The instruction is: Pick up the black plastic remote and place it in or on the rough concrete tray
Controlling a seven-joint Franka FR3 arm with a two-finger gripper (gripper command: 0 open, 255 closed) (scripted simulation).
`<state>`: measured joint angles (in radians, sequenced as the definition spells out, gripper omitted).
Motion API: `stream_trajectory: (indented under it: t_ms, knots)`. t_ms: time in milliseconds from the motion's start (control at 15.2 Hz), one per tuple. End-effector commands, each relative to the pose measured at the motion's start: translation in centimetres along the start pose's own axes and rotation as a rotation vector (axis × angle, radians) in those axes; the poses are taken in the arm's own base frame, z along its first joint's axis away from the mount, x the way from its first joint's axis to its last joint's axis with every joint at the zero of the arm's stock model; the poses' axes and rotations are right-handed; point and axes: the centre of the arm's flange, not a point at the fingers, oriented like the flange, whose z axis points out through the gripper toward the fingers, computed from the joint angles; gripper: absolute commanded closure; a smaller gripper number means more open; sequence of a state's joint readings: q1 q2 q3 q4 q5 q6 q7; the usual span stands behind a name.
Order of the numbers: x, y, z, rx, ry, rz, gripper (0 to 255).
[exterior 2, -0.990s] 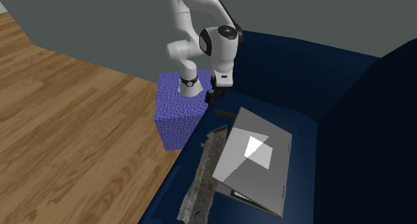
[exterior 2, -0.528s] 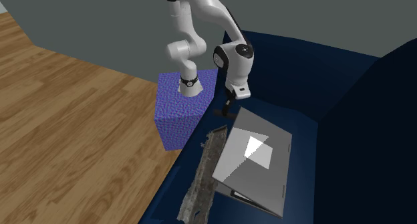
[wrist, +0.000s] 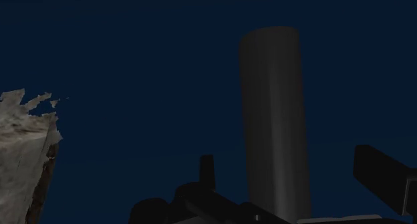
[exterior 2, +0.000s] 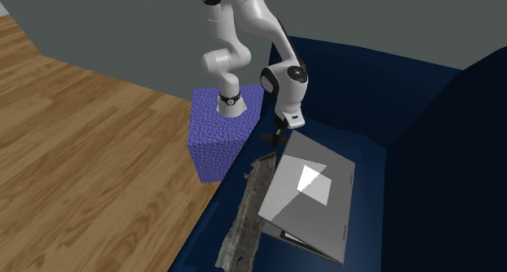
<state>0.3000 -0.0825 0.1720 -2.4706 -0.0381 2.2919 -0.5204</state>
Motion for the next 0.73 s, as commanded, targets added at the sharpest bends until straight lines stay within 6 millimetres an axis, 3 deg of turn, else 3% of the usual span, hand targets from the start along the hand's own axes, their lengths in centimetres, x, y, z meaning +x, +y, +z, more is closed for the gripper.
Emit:
stream_trajectory:
  t_ms: [0, 462, 528, 660]
  knots:
    - [0.06, -0.01, 0.56, 0.000, 0.001, 0.000, 0]
    - [0.07, 0.00, 0.56, 0.000, 0.001, 0.000, 0]
    - [0.07, 0.00, 0.56, 0.000, 0.001, 0.000, 255]
    - [0.03, 0.03, 0.58, 0.000, 0.001, 0.000, 255]
